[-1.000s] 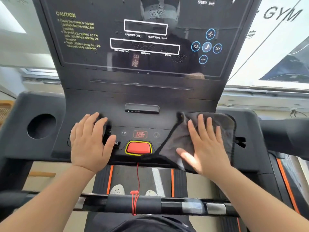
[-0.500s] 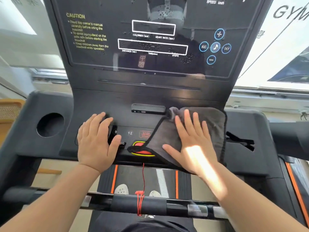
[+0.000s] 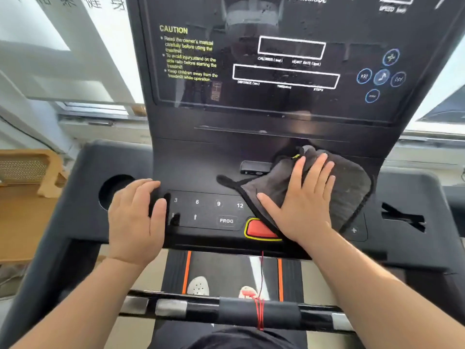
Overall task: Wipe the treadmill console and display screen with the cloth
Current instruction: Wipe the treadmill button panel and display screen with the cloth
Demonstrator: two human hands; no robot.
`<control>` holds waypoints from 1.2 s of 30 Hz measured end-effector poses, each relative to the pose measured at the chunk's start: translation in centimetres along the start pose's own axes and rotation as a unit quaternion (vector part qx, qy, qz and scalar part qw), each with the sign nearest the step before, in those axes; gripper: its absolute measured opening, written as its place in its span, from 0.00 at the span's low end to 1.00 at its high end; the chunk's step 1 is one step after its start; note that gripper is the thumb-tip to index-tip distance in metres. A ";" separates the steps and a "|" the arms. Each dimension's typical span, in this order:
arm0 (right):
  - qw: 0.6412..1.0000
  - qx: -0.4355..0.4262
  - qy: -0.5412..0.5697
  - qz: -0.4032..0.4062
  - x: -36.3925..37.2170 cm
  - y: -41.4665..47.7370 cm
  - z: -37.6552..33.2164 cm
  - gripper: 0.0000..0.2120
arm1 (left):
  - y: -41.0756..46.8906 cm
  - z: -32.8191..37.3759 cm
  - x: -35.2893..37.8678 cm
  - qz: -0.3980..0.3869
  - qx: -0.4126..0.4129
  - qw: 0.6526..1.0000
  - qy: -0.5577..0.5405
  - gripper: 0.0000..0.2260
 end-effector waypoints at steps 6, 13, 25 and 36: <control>1.000 0.019 0.005 0.014 -0.7 0.1 -3.0 0.55 | 0.3 -4.1 -0.8 -0.067 -0.013 0.998 -0.004 0.22; 0.990 -0.140 -0.022 -0.007 -3.5 -1.9 -17.1 0.50 | 0.3 -6.3 -1.8 -0.130 0.015 0.991 -0.014 0.24; 0.994 -0.084 -0.032 -0.060 -1.7 -5.4 -10.9 0.46 | 0.2 -7.1 -2.5 -0.103 0.038 0.991 -0.076 0.25; 0.976 -0.213 0.016 -0.033 -3.3 -5.9 -23.2 0.38 | 0.4 -7.2 -2.6 -0.085 0.042 0.993 -0.075 0.26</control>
Point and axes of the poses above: each hand's wrist, its own y-axis towards the middle knuckle, its own x-axis out of the palm, z = x × y, the point moved 7 cm from there along y, towards the middle knuckle, and after that the axes turned 13 degrees about -y, right-handed, at the moved point
